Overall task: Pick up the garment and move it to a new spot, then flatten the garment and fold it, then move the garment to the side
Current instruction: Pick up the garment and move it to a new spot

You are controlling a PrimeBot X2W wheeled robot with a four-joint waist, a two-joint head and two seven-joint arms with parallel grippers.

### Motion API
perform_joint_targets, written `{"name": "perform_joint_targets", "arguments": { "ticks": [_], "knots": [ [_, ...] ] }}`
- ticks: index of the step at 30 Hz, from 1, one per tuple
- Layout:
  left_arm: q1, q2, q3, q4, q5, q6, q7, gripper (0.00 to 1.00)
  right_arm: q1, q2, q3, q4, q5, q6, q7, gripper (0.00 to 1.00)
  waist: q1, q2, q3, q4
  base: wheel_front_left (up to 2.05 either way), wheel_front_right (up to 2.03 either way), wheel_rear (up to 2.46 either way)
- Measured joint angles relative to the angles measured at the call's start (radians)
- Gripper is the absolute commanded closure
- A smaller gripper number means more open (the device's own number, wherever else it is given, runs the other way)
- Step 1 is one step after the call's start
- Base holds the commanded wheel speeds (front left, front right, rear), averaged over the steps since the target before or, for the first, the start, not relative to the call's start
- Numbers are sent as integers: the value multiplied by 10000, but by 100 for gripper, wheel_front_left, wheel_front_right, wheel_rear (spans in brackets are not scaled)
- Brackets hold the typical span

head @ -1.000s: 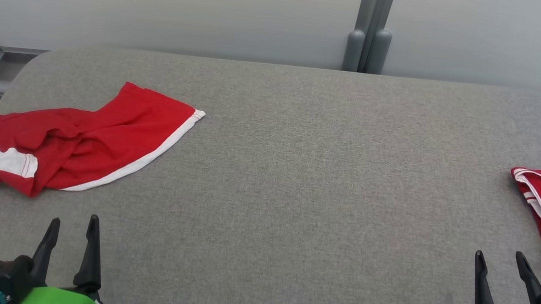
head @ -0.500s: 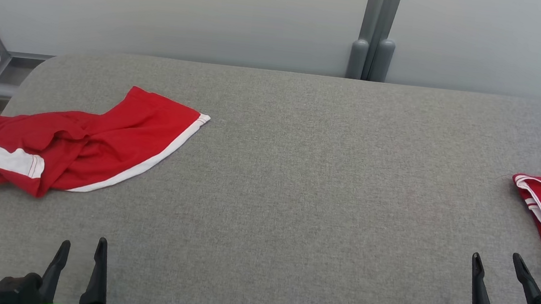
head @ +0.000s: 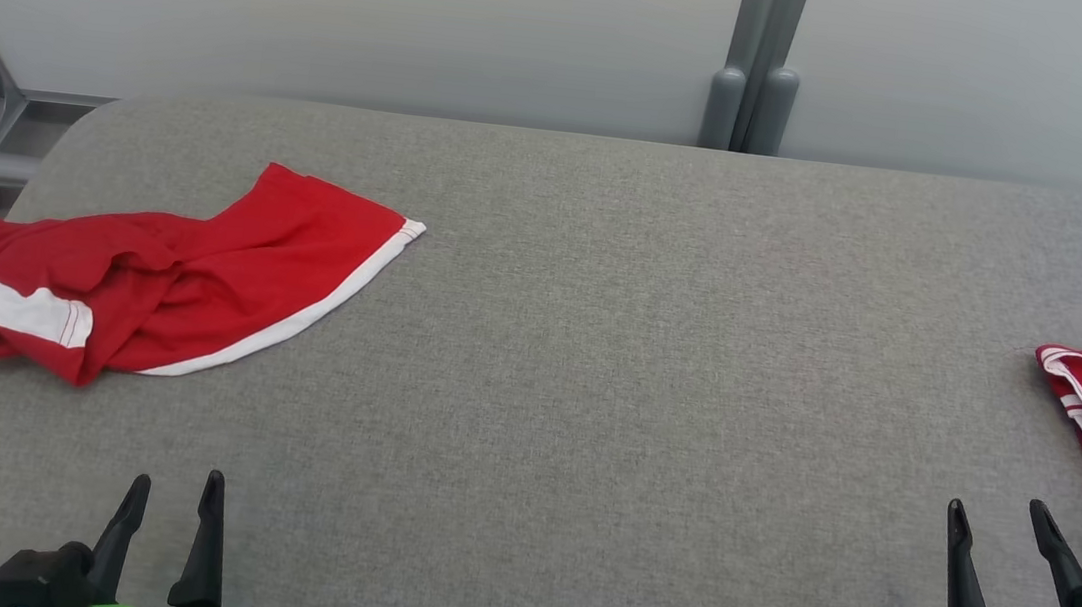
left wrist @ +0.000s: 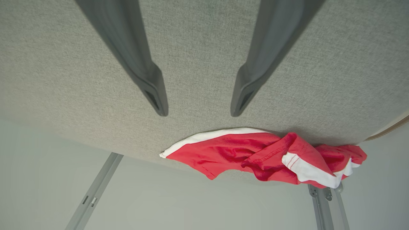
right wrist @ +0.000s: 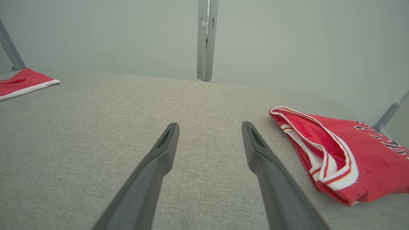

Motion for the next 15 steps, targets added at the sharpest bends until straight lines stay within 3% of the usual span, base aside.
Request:
{"name": "perform_joint_targets", "arguments": {
  "ticks": [7, 15],
  "knots": [
    [-35, -27, 2, 38, 128, -40, -2, 0, -2, -46, 328, -8, -63, 0, 0, 0, 0, 0, -84, 560, 0, 0, 0],
    [90, 0, 2, 140, 226, -46, -2, 0, 56, -59, 587, 144, 12, 0, -2, 0, 0, 0, -293, 1906, 0, 0, 0]
  ]
}}
